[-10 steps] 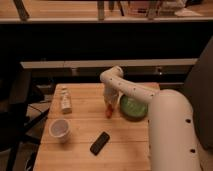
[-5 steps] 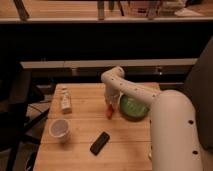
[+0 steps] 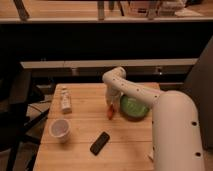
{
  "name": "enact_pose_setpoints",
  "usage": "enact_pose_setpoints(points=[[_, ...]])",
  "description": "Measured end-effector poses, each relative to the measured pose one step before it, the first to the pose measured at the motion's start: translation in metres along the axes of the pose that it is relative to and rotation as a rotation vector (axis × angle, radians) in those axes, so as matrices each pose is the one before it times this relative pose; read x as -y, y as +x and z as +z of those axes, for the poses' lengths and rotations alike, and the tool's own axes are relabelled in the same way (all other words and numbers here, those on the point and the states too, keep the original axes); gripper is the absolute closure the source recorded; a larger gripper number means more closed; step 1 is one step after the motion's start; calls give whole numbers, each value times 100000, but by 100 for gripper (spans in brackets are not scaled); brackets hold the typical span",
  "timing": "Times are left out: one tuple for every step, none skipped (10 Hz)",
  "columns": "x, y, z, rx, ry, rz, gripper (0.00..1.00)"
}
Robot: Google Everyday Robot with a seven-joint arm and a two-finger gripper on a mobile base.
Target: Drag the pepper across the table
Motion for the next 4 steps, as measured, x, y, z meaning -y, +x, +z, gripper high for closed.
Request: enact_pose_setpoints(points=[[-42, 102, -21, 43, 179, 64, 100], [-43, 133, -58, -95, 115, -47, 100], [-137, 58, -9, 0, 9, -67, 100], [-376, 122, -63, -32, -10, 152, 100]])
